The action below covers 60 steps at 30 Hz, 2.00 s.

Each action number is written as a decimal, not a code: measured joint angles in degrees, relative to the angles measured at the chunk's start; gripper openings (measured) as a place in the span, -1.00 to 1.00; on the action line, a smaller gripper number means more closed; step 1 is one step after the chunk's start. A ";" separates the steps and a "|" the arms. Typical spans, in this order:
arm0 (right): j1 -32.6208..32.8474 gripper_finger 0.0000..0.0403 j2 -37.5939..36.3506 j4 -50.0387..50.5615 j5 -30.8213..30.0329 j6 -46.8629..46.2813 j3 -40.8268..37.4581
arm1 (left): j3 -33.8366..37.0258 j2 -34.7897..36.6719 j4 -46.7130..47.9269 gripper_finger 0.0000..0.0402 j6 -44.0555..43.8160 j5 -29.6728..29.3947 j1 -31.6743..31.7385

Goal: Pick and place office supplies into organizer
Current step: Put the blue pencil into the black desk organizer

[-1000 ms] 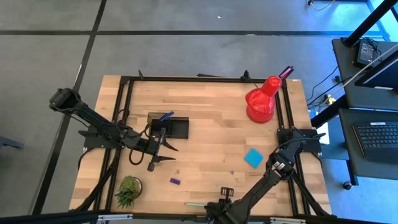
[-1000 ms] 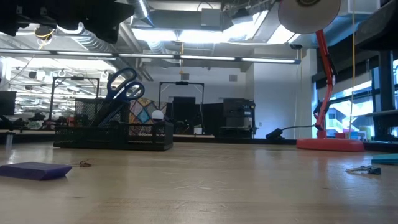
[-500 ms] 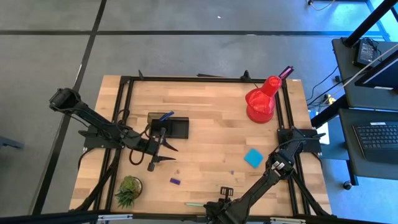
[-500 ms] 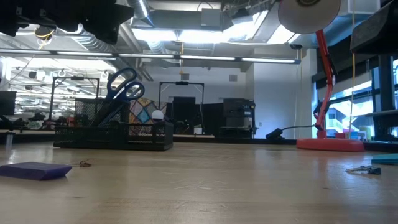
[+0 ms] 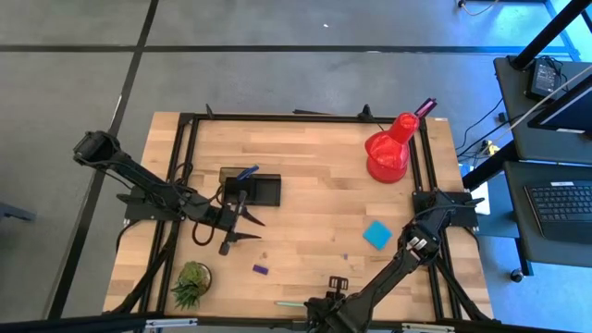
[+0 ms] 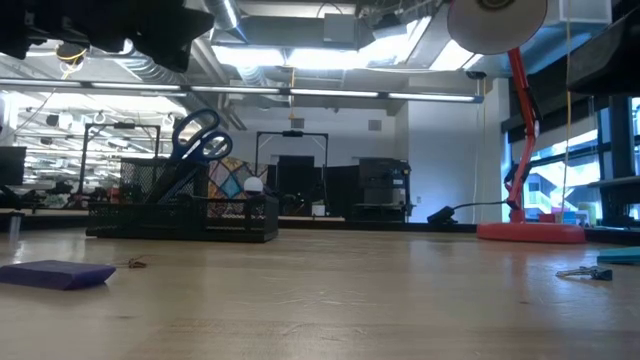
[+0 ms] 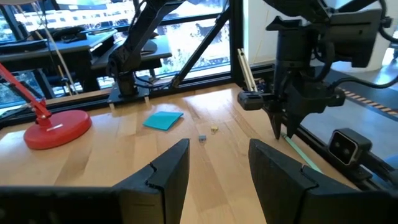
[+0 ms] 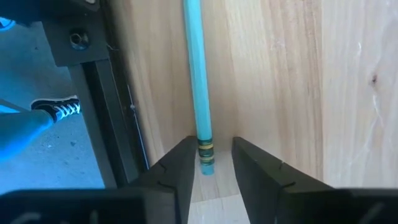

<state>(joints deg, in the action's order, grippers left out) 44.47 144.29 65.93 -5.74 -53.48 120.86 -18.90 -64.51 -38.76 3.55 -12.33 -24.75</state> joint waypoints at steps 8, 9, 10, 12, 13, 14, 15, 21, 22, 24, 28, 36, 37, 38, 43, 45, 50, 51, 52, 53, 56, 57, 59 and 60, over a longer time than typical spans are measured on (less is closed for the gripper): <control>0.04 -0.49 0.02 -0.07 0.22 0.12 0.31 | 0.00 0.00 0.02 -0.21 0.00 0.47 -0.02; 0.04 -0.50 0.02 -0.13 0.24 0.23 0.31 | 0.00 0.00 0.02 -0.21 0.00 0.47 -0.02; 0.04 -0.52 0.02 -0.17 0.24 0.56 0.31 | 0.00 0.00 0.02 -0.21 0.01 0.47 -0.02; 0.07 -0.56 0.02 -0.27 0.29 1.04 0.31 | 0.00 0.00 0.02 -0.21 0.00 0.47 -0.02; 0.07 -0.59 0.02 -0.35 0.29 1.19 0.31 | 0.00 0.00 0.02 -0.21 0.00 0.47 -0.02; 0.08 -0.62 0.02 -0.43 0.32 1.27 0.31 | 0.00 0.00 0.02 -0.21 0.00 0.47 -0.02; 0.09 -0.65 0.02 -0.49 0.35 1.34 0.31 | 0.00 0.00 0.02 -0.21 0.00 0.47 -0.02; 0.11 -0.86 0.02 -0.64 0.44 1.15 0.33 | 0.00 0.00 0.02 -0.21 0.00 0.47 -0.02; 0.11 -0.89 0.02 -0.63 0.44 1.04 0.33 | 0.00 0.00 0.02 -0.21 0.00 0.47 -0.02; 0.11 -0.92 0.02 -0.61 0.44 0.52 0.33 | 0.00 0.00 0.04 -0.21 0.02 0.47 -0.01; 0.11 -0.92 0.02 -0.59 0.44 -0.21 0.35 | 0.00 0.00 0.06 -0.21 0.02 0.47 0.00; -0.11 -0.93 1.06 5.84 0.97 -0.12 7.30 | 0.00 0.00 0.04 -0.21 -1.55 1.89 0.00; -0.22 -0.94 1.38 7.44 0.99 -0.11 8.74 | 0.00 0.00 0.02 -0.21 -2.38 2.88 0.00; -0.32 -0.94 1.58 9.33 1.07 -0.08 10.05 | 0.00 0.00 0.02 -0.21 -2.77 3.82 -0.01; -1.12 -0.97 -0.71 14.34 1.56 -0.30 12.78 | 0.00 0.00 -0.07 -0.21 -0.45 6.66 -0.02; -1.82 -0.98 -0.96 15.61 2.39 -0.32 12.81 | 0.00 0.00 -0.31 -0.21 1.82 8.98 0.00; -3.76 -1.00 -2.04 17.86 3.08 1.22 13.75 | 0.00 0.00 -3.72 -0.21 7.00 15.63 -0.02; -4.21 -1.00 -2.13 17.99 3.08 1.71 13.75 | 0.00 0.00 -4.45 -0.21 7.33 16.59 -0.02; -4.63 -1.00 -2.17 17.97 3.13 2.49 13.75 | 0.00 0.00 -4.89 -0.21 7.56 17.42 -0.02; -5.03 -1.00 -2.17 17.87 3.10 2.99 13.75 | 0.00 0.00 -5.13 -0.21 7.56 18.02 -0.02; -6.02 -1.00 -2.16 17.60 3.04 4.70 13.98 | 0.00 0.00 -5.77 -0.21 6.69 18.31 -0.02; -6.28 -1.00 -2.17 17.55 2.98 4.78 14.00 | 0.00 0.00 -5.63 -0.21 6.63 18.31 -0.02; -6.48 -1.00 -2.17 17.64 3.02 5.05 13.99 | 0.00 0.00 -5.62 -0.21 6.68 18.31 -0.02; -6.46 -1.00 -2.17 17.62 3.05 5.17 13.99 | 0.00 0.00 -5.53 -0.21 6.67 18.31 -0.02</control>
<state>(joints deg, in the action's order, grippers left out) 38.01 142.12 83.55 -2.68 -48.31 134.85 -18.90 -64.51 -44.29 10.22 5.98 -24.77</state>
